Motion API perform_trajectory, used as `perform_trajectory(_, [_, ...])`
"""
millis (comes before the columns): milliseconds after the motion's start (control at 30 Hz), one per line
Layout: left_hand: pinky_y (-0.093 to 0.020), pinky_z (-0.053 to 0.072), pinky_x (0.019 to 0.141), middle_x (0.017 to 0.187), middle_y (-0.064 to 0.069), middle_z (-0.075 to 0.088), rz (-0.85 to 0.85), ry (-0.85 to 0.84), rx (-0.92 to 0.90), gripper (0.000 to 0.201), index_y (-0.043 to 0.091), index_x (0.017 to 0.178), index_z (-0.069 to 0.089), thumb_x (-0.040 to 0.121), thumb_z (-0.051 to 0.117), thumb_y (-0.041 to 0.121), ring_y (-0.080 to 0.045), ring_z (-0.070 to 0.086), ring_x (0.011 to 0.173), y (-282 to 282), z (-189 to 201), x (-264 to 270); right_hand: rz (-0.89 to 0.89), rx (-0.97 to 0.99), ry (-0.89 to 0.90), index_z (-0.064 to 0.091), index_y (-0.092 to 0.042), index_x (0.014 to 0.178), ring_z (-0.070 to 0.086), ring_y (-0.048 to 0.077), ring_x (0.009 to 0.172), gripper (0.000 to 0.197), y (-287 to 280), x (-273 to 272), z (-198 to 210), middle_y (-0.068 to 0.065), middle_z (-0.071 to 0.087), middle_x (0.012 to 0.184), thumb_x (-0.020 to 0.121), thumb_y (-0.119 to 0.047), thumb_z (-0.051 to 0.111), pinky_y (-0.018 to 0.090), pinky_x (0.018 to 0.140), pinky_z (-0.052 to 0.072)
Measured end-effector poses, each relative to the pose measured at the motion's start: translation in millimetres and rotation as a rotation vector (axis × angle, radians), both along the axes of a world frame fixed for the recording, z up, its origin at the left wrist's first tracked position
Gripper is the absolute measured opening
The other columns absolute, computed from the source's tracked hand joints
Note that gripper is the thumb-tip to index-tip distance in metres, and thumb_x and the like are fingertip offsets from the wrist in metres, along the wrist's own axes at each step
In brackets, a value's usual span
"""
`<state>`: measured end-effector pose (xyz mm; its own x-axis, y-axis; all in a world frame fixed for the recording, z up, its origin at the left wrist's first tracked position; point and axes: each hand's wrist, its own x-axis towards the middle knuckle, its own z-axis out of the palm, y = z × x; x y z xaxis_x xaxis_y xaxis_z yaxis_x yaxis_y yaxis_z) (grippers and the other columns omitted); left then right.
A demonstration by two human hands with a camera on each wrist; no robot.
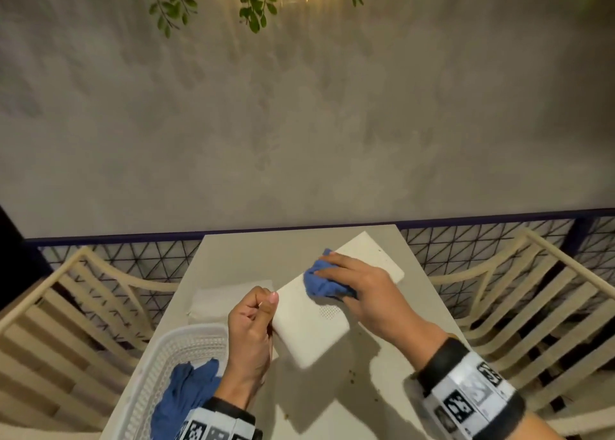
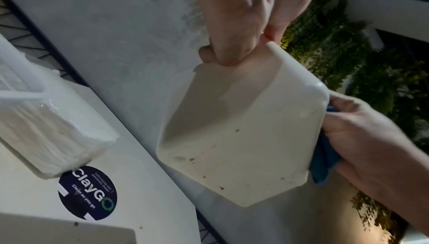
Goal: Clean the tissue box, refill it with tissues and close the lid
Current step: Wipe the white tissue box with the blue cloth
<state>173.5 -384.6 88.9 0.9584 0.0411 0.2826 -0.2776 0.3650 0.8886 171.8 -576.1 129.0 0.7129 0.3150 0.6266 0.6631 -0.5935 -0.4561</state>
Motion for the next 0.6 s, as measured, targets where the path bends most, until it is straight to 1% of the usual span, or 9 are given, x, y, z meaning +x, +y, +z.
perform_trajectory(100, [-0.019,0.037,0.049,0.049,0.009,0.047,-0.007,-0.008,-0.041,0.023,0.022,0.048,0.052,0.066,0.065,0.028,-0.006,0.041,0.049,3,2,4,0.245,-0.189,0.017,0.067,-0.013,0.109,0.049,0.016,0.123,0.034,15,-15,-9,0.013,0.059,0.127,0.077,-0.002,0.061,0.024,0.105,0.037])
perform_trajectory(167, [-0.022,0.032,0.049,0.049,0.007,0.044,-0.021,-0.004,-0.011,0.025,0.022,0.048,0.049,0.064,0.065,0.033,-0.008,0.037,0.050,8,2,4,0.345,-0.265,0.042,0.067,-0.013,0.110,0.042,0.006,0.129,0.041,-10,-19,-9,0.011,0.059,0.128,0.075,0.008,0.063,0.024,0.108,0.035])
perform_trajectory(233, [-0.027,0.027,0.052,0.051,0.005,0.040,-0.011,0.000,0.025,0.027,0.022,0.048,0.047,0.063,0.065,0.035,-0.012,0.033,0.054,8,-2,4,0.138,-0.157,0.015,0.068,-0.014,0.109,0.036,-0.007,0.127,0.041,-31,-3,-3,0.008,0.061,0.126,0.072,0.005,0.065,0.016,0.106,0.033])
perform_trajectory(300, [-0.030,0.025,0.055,0.053,0.004,0.039,0.001,-0.004,0.037,0.028,0.022,0.048,0.045,0.065,0.064,0.032,-0.016,0.031,0.057,0,-2,6,-0.056,-0.021,0.007,0.070,-0.012,0.107,0.047,0.004,0.122,0.037,-18,10,4,0.010,0.063,0.122,0.072,0.002,0.066,0.019,0.103,0.036])
perform_trajectory(333, [-0.029,0.026,0.054,0.052,0.004,0.039,0.016,0.001,0.030,0.028,0.022,0.048,0.045,0.066,0.065,0.029,-0.014,0.032,0.056,-2,-1,8,-0.063,-0.016,0.015,0.070,-0.009,0.105,0.053,0.015,0.119,0.037,-2,12,5,0.013,0.064,0.120,0.071,0.004,0.065,0.021,0.101,0.038])
perform_trajectory(400, [-0.023,0.034,0.051,0.049,0.007,0.043,0.025,0.003,-0.007,0.028,0.021,0.046,0.047,0.070,0.063,0.020,-0.009,0.037,0.051,-2,-1,13,0.118,-0.148,0.006,0.069,-0.006,0.105,0.055,0.024,0.117,0.039,20,2,-4,0.018,0.062,0.120,0.069,0.007,0.065,0.021,0.098,0.038])
perform_trajectory(467, [-0.022,0.035,0.051,0.049,0.006,0.044,0.011,0.014,-0.008,0.028,0.021,0.047,0.048,0.070,0.064,0.020,-0.008,0.038,0.050,1,-2,14,0.314,-0.266,0.062,0.067,-0.009,0.110,0.046,0.015,0.126,0.041,7,-7,-7,0.015,0.058,0.128,0.073,0.008,0.063,0.018,0.104,0.033])
perform_trajectory(533, [-0.025,0.028,0.051,0.051,0.003,0.038,-0.001,0.031,0.020,0.029,0.021,0.047,0.044,0.064,0.067,0.029,-0.012,0.032,0.053,2,-5,13,0.203,-0.178,0.088,0.068,-0.012,0.109,0.040,0.000,0.123,0.042,-18,7,-4,0.011,0.059,0.128,0.072,0.005,0.061,0.011,0.106,0.029])
perform_trajectory(600, [-0.026,0.025,0.052,0.053,0.002,0.035,0.018,0.055,0.025,0.032,0.022,0.048,0.041,0.064,0.068,0.027,-0.012,0.029,0.054,-1,-9,14,0.014,-0.035,0.066,0.069,-0.011,0.108,0.044,-0.001,0.116,0.039,-18,20,1,0.011,0.062,0.124,0.072,0.003,0.065,0.017,0.103,0.034])
